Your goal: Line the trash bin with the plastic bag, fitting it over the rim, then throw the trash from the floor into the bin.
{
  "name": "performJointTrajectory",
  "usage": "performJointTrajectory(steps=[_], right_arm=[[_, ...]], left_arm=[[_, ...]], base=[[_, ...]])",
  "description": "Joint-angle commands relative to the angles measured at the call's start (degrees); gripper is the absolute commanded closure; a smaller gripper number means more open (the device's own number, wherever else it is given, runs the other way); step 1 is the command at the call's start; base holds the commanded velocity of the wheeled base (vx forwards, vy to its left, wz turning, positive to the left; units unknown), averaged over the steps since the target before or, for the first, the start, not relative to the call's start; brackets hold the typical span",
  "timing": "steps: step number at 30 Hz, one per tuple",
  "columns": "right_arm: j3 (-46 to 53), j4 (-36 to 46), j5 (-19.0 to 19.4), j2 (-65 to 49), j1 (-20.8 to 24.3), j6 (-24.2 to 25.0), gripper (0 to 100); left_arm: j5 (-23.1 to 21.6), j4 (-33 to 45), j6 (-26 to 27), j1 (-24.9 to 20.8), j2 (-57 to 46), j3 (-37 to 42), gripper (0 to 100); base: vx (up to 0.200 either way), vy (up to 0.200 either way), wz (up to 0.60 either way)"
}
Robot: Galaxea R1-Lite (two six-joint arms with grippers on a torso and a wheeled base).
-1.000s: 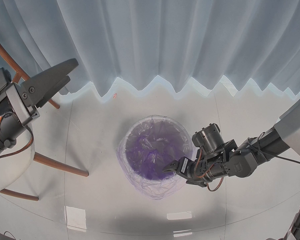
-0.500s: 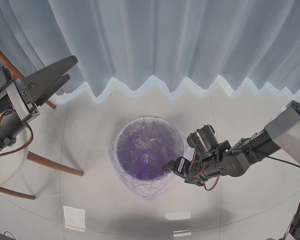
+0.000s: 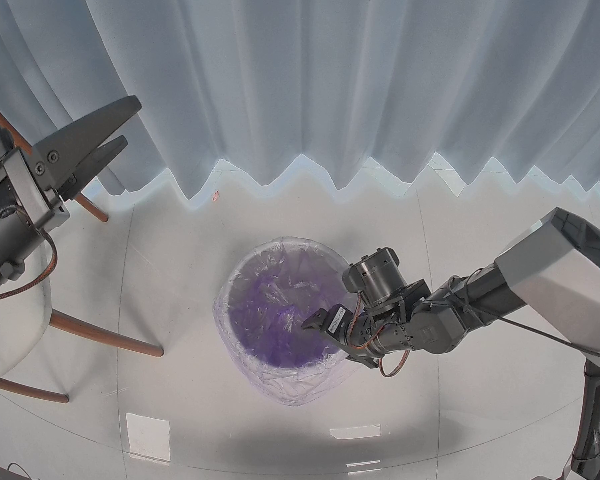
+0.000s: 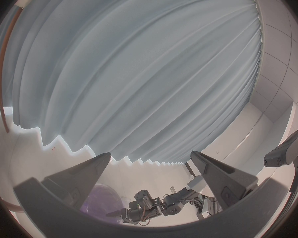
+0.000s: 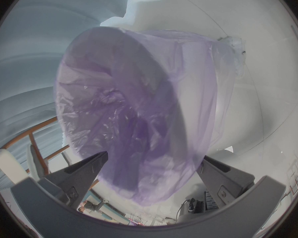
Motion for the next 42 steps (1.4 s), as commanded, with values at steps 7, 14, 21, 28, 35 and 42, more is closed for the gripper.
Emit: performJointTrajectory(steps=[7,14,21,28,35,42], right_arm=[[-2.1,0.2,-3.3,3.8,1.5,-0.5,100],[-0.8,3.6,-3.9,1.0,0.2,-11.2,100],[2.8,3.8,-5.3,-3.2,-2.9,-25.5,100],[9.0,-4.1,-4.9,-4.3,-6.0,-46.8,100],[9.4,-12.1,-5.2,-2.1,-5.8,-46.5,100],[9.4,-15.9,-5.1,-1.8,-5.8,-43.8,100]], left_arm=[[-0.1,0.2,0.0,-0.3,-0.6,0.0,0],[-1.3,0.7,-0.2,-0.6,-1.5,0.2,0],[-3.8,0.8,-0.3,-0.7,-2.3,1.4,0],[-4.1,0.8,-0.3,-0.7,-2.1,1.6,0],[-4.2,0.8,-0.2,-1.1,-1.8,2.3,0],[-4.1,0.7,-0.2,-1.2,-1.9,2.3,0]], base=[[0.0,0.0,0.0],[0.0,0.0,0.0],[0.0,0.0,0.0],[0.0,0.0,0.0],[0.0,0.0,0.0],[0.0,0.0,0.0]])
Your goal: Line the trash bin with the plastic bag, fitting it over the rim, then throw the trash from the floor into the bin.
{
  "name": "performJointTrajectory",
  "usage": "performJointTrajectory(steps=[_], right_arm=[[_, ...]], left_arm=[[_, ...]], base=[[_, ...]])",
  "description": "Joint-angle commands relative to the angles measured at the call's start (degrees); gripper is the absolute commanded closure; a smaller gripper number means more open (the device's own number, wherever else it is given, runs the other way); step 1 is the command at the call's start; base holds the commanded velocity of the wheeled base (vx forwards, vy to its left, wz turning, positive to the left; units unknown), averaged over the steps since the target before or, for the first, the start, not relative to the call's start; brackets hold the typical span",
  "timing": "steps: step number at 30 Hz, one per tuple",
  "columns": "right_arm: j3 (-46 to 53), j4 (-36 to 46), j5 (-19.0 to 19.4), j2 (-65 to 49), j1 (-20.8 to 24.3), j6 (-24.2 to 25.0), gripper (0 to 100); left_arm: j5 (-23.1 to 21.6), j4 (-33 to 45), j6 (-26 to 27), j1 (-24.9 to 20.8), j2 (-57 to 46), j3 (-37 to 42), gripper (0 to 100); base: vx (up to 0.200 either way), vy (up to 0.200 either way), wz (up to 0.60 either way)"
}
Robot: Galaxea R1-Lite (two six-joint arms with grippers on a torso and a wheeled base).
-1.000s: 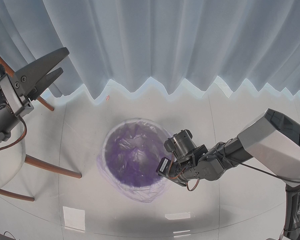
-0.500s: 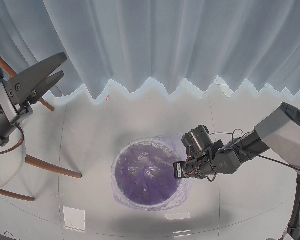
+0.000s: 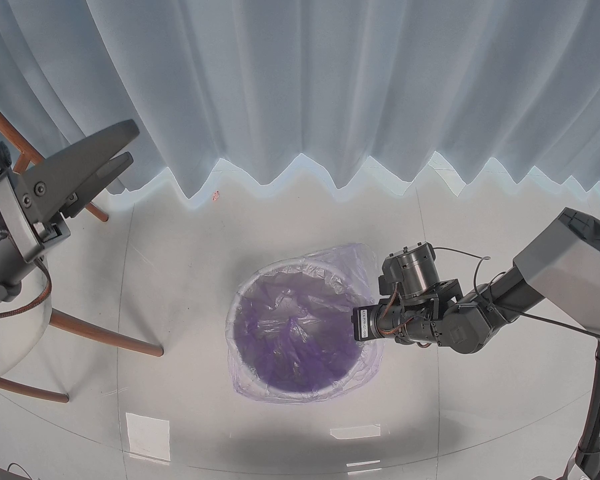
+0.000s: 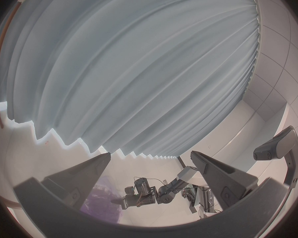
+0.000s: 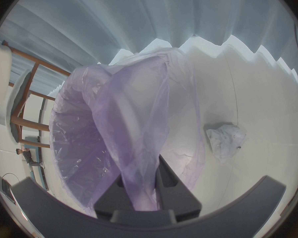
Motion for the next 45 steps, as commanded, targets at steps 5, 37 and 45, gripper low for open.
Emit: performJointTrajectory(steps=[5,37,45], right_arm=[[-0.5,-1.3,0.3,0.1,0.2,1.9,0],[42.4,-51.3,16.1,-29.8,-15.2,26.1,0],[42.0,-51.3,16.3,-30.8,-15.2,26.6,0]], left_arm=[[0.0,0.0,0.0,0.0,0.3,0.1,0],[1.2,-26.4,-0.4,12.1,67.6,-6.4,0],[0.8,-31.8,-7.0,13.5,74.5,-11.2,0]], base=[[0.0,0.0,0.0],[0.0,0.0,0.0],[0.0,0.0,0.0]])
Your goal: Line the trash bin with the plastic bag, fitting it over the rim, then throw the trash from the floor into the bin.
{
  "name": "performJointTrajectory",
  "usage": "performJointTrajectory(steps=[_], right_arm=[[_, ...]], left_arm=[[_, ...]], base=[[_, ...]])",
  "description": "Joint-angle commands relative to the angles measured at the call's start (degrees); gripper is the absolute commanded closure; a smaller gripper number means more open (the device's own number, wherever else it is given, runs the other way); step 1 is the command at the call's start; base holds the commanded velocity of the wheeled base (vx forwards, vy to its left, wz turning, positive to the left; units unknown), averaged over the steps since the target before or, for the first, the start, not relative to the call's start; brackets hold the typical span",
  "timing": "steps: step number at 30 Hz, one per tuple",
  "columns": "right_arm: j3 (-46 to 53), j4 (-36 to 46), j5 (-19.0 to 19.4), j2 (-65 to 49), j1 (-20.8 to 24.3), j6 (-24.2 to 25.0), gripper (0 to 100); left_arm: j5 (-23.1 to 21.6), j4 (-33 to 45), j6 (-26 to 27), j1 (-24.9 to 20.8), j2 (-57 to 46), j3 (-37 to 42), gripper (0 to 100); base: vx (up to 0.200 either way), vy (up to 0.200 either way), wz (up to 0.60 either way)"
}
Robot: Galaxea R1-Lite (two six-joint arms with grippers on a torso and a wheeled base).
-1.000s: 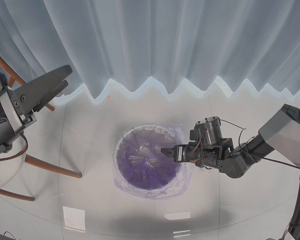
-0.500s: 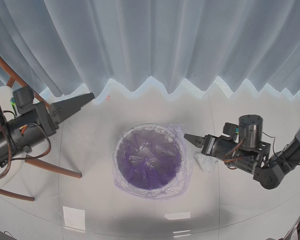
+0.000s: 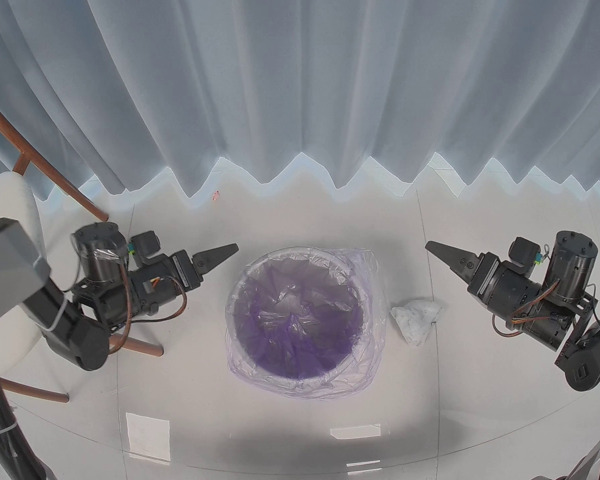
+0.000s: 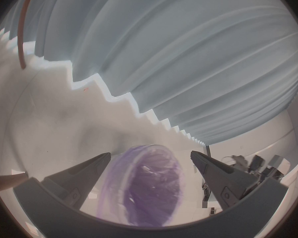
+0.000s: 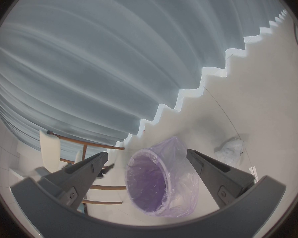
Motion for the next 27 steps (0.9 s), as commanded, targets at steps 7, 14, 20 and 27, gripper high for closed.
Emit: performJointTrajectory(steps=[7,14,20,27], right_arm=[[3.7,-5.0,3.5,-4.4,-3.4,3.9,0],[3.9,-5.0,3.6,-3.8,-3.4,3.8,0],[3.9,-4.9,3.6,-3.7,-3.4,3.9,0],[4.0,-4.9,3.6,-3.6,-3.3,3.9,0]], left_arm=[[0.7,-14.7,-6.3,5.1,28.1,-8.3,0],[0.7,-15.2,-6.2,5.0,28.8,-8.2,0],[0.8,-15.8,-5.9,4.4,30.2,-7.9,0],[0.8,-17.2,-5.8,4.4,29.9,-7.5,0]], base=[[0.0,0.0,0.0],[0.0,0.0,0.0],[0.0,0.0,0.0],[0.0,0.0,0.0]])
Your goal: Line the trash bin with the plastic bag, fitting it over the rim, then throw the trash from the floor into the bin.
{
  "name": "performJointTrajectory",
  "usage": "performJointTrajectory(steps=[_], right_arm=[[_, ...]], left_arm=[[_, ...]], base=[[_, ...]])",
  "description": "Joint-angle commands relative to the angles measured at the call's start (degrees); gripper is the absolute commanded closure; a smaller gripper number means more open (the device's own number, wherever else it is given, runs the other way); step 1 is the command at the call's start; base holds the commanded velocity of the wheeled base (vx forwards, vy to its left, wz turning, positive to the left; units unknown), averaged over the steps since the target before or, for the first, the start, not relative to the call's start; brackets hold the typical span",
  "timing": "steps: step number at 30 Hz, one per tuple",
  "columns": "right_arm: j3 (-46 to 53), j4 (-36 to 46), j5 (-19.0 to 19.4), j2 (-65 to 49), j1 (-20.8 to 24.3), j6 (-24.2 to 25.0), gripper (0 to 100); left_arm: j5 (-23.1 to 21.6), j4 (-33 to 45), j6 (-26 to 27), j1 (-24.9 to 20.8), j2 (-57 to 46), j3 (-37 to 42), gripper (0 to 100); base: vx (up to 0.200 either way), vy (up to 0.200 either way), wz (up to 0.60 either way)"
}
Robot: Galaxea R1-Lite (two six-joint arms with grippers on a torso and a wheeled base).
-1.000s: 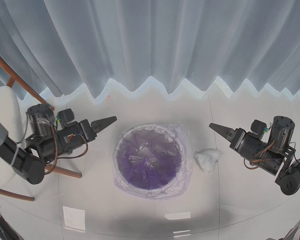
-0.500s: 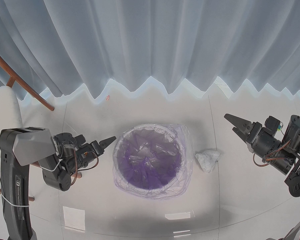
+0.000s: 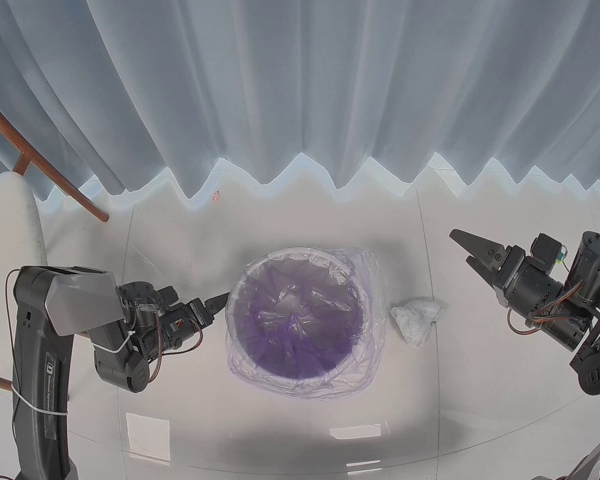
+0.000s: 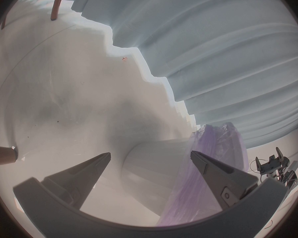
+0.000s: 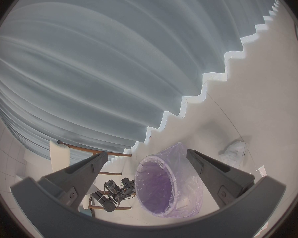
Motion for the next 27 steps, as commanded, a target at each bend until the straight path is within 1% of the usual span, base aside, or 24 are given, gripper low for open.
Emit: performJointTrajectory(steps=[1,8,13,20,27], right_arm=[[0.0,0.0,0.0,0.3,0.1,0.0,0],[-0.1,0.0,0.0,0.3,0.1,0.1,0],[-0.1,0.0,0.0,0.2,0.3,0.1,0],[-0.1,0.0,0.0,0.2,0.3,0.1,0],[0.0,-0.1,0.0,0.1,0.3,0.1,0]], left_arm=[[0.0,-0.7,0.1,0.1,0.1,0.3,0],[-0.2,-2.1,0.0,0.0,-2.0,2.3,0],[-0.4,-2.8,0.1,-1.5,-3.7,5.1,0],[-0.4,-2.8,0.2,-2.1,-2.7,5.1,0],[-0.4,-2.7,0.3,-1.8,0.6,3.2,0]], base=[[0.0,0.0,0.0],[0.0,0.0,0.0],[0.0,0.0,0.0],[0.0,0.0,0.0],[0.0,0.0,0.0]])
